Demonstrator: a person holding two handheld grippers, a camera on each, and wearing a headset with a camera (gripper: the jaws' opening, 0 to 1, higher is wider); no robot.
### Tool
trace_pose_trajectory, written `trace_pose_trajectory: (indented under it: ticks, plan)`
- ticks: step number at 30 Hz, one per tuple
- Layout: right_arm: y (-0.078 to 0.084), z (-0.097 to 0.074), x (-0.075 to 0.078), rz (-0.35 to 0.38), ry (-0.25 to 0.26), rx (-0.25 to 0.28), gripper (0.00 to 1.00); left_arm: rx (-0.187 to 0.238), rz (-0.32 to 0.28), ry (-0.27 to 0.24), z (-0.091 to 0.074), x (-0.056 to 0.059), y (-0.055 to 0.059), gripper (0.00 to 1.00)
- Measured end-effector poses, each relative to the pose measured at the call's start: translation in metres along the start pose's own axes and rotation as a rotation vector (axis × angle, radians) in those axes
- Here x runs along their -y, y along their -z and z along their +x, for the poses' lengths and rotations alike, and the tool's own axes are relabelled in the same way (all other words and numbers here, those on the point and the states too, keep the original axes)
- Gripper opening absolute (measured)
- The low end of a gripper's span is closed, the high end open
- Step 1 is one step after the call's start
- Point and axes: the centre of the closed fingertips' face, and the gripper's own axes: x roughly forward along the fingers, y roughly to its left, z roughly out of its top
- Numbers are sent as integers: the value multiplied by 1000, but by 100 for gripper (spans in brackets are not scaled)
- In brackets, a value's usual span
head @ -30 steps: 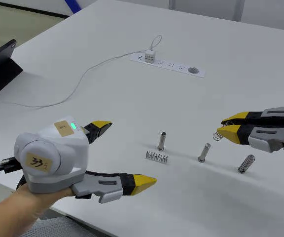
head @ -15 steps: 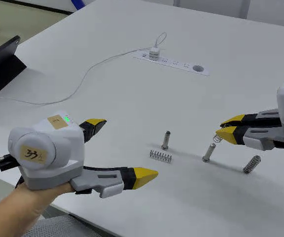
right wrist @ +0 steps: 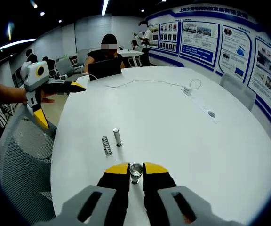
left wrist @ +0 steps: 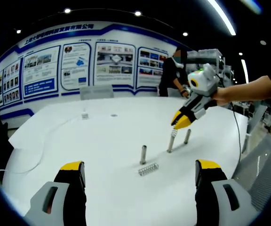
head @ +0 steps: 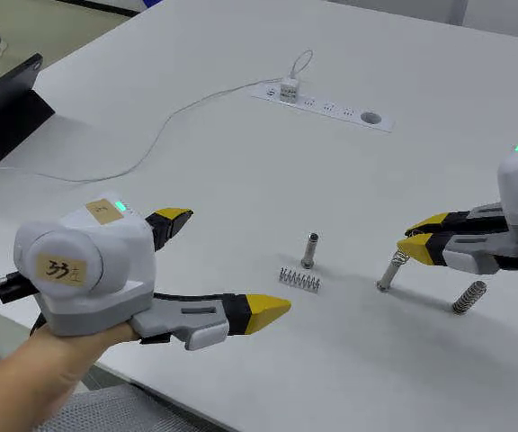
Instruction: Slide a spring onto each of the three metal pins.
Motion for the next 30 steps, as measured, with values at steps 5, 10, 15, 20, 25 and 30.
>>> trace_pose_trajectory:
  ticks: [5,10,15,20,25,30]
  plan:
    - [5,5,-3,-7,-8,-19,11,5,3,-25,-1,-6,-1,98]
    - [13,13,-4,-13,-7,-41,11,18,-18,-39,-3,-9,-3,99]
    - [20,21,-4,2,-9,-52,11,16,-23,-44,-3,-9,-2,99]
    - [27,27,-5,0,-12,-76,11,6,-19,-26,-2,-5,-1,99]
    - [30,30,-7,-9,-12,-89,11,18,-50,-29,-3,-8,-3,100]
    - [33,33,-8,-18,-11,-100,12,27,-72,-41,-4,-11,-4,100]
